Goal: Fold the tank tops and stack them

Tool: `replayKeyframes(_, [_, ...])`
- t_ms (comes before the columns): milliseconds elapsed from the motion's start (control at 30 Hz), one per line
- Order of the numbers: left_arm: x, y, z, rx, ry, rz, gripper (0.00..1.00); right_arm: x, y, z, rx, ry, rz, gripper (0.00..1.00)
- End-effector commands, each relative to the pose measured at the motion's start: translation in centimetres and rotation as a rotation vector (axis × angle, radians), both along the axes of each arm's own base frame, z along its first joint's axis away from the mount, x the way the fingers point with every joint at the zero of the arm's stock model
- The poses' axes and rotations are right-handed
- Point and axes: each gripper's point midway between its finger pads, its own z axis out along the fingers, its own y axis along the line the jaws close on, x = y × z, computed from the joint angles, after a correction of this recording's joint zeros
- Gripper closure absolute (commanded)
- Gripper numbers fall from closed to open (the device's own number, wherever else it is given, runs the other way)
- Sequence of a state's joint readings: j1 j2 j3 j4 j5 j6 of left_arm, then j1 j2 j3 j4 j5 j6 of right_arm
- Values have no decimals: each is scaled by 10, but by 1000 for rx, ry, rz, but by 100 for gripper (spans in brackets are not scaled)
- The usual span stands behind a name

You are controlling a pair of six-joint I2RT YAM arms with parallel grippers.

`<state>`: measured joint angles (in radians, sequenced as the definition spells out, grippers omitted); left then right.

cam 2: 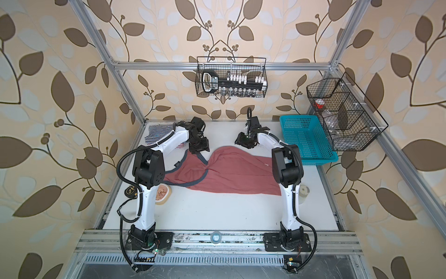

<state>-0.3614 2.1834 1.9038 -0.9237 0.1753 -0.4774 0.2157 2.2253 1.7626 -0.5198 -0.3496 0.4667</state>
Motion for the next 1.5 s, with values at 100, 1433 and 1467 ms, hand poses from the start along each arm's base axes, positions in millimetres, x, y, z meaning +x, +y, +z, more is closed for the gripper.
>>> replayKeyframes(100, [-6, 2, 24, 13, -30, -20, 39, -20, 4, -30, -57, 92, 137, 50])
replayKeyframes(1433, [-13, 43, 14, 116, 20, 87, 38, -150, 11, 9, -295, -30, 364, 86])
replayKeyframes(1467, [-12, 43, 15, 112, 17, 89, 38, -157, 10, 4, -308, -5, 374, 83])
